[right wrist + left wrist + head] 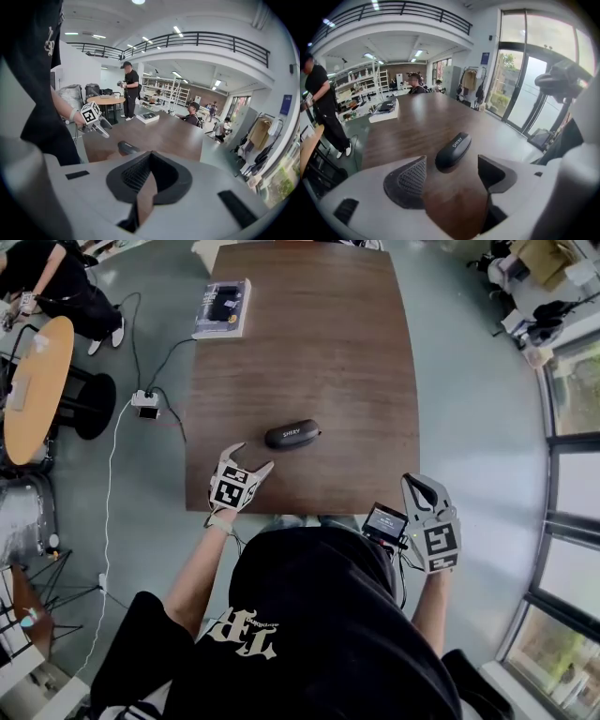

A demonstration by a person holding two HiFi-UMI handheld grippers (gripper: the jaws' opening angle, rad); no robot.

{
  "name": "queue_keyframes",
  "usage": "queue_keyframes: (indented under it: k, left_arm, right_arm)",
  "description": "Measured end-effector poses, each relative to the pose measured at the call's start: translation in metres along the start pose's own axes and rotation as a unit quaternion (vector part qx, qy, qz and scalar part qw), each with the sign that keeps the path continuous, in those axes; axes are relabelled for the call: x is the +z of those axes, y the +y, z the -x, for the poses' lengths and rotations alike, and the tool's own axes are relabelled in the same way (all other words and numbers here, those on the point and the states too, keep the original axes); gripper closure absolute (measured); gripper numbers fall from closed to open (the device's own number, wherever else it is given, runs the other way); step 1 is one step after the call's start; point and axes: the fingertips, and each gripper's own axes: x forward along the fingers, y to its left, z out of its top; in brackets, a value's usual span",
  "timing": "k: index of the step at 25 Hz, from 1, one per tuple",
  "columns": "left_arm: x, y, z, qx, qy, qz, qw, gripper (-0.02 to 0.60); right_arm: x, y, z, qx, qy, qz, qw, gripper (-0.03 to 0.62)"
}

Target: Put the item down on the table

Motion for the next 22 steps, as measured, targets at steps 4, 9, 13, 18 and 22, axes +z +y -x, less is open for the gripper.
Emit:
queue_keyframes:
  k: [4,9,13,18,22]
  left_arm:
    - [0.004,-0.002,0.037,-0.014,-0.058,0.049,0.997,0.378]
    - [0.011,0.004,0.082,-0.046,-0.129,0.096,0.986,0.575]
    - [0.018,-0.004,0.116,-0.069,-0.17,0.101,0.9778,0.575]
    - [0.02,-0.021,0.143,-0.089,-0.2,0.1,0.9707,0.575]
    - [0.026,-0.031,0.162,-0.094,-0.227,0.113,0.9626,0.575]
  right_arm:
    - [0.016,0.023,-0.011,0.021,-0.006,0.023,0.999,0.606]
    - [0.032,0.047,-0.026,0.035,-0.01,0.038,0.999,0.606]
    - [0.053,0.056,-0.031,0.049,-0.033,0.019,0.998,0.606]
    - [0.074,0.073,-0.039,0.066,-0.052,0.016,0.996,0.606]
    - [0.078,0.085,-0.042,0.081,-0.053,0.029,0.995,0.606]
